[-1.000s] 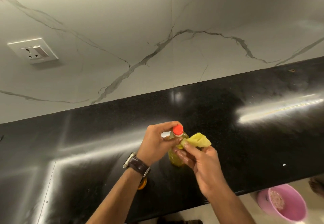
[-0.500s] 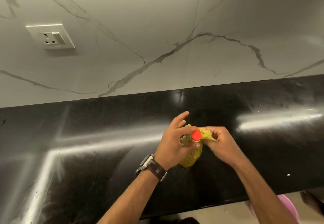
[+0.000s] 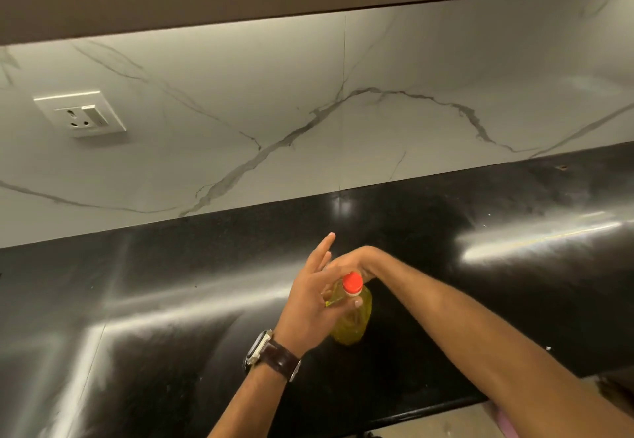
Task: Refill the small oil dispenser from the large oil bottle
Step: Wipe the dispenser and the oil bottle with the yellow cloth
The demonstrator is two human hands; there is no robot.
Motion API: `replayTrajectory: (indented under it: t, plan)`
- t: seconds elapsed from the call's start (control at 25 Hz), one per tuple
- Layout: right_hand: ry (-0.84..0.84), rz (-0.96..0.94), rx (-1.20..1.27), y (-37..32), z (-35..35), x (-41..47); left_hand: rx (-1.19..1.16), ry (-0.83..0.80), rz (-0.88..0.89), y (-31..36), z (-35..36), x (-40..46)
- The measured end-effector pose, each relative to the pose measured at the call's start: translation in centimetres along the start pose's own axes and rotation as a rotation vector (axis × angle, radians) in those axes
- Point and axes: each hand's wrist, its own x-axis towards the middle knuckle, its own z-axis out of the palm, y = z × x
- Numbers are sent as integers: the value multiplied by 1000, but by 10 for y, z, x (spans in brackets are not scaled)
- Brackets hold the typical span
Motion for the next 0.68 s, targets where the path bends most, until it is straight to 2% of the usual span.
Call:
replayTrajectory:
  t: [0.12, 0.2, 0.28, 0.44, 0.56, 0.68]
  plan:
    - [135, 65, -249, -1, 7, 21, -15, 5, -21, 0, -1, -3]
    - [245, 63, -255, 4, 16, 25, -15, 16, -27, -1, -1, -3]
    - [285, -5, -165, 23, 21, 34, -1, 28, -23, -3, -3, -2]
    - [514, -21, -24, 85, 40, 43, -3, 53, 26, -8, -6, -3]
    - [746, 56, 81, 118, 91, 30, 9, 46, 29, -7, -2, 0]
    - [835, 95, 311, 135, 149, 27, 22, 38, 24, -7, 3, 4]
